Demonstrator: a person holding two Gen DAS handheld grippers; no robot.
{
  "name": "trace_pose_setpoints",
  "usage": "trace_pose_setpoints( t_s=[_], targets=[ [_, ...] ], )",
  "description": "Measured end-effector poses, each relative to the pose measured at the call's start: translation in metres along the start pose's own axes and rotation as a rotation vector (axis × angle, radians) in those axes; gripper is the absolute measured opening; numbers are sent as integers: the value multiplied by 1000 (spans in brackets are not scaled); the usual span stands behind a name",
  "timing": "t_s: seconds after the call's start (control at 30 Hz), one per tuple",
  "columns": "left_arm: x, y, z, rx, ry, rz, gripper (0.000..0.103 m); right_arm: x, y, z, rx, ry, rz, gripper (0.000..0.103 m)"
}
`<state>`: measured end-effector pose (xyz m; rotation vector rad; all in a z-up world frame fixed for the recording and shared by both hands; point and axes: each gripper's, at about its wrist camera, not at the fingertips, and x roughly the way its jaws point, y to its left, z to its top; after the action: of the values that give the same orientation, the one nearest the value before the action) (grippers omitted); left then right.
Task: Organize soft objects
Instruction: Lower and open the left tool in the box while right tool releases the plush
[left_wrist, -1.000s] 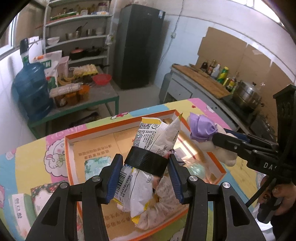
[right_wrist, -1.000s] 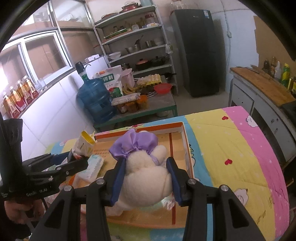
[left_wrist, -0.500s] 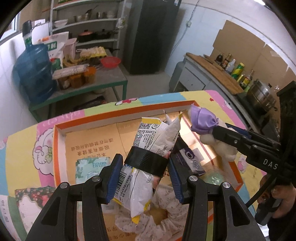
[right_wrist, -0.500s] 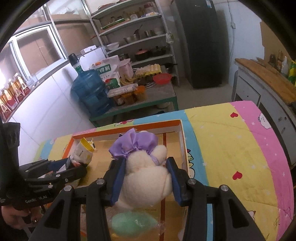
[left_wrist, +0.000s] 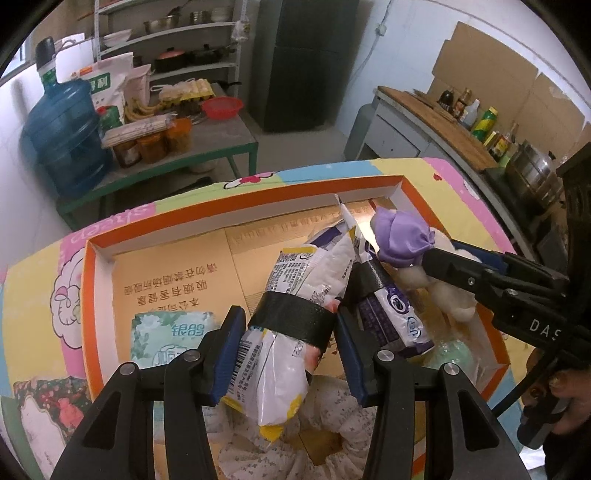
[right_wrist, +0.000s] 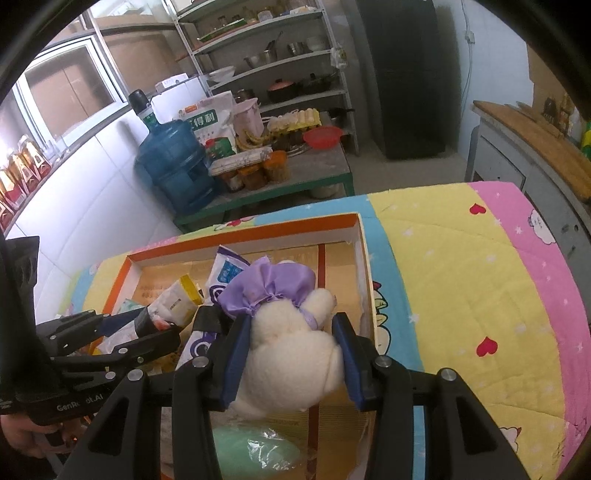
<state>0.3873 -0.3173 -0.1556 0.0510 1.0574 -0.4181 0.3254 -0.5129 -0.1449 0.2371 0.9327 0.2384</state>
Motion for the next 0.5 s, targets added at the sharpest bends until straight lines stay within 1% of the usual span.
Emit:
trace_pose_setpoints(
  t_s=[0.17,0.3,0.37,0.4,0.5],
  targets=[
    [1,1,1,1,3,-1,51,4,-1,-3,0,15,-3,48],
    [-2,2,2,2,0,0,52,3,1,-3,-7,1,-7,49],
    [-4,2,2,3,-9,-2,54,2,1,-3,-8,-4,-11,54],
    [-6,2,3,4,-19,-2,57,1,1,-4,-7,-6,-11,56],
    [-14,1,4,14,-45,-3,65,-4,1,-4,-1,-19,-13,57]
  ],
)
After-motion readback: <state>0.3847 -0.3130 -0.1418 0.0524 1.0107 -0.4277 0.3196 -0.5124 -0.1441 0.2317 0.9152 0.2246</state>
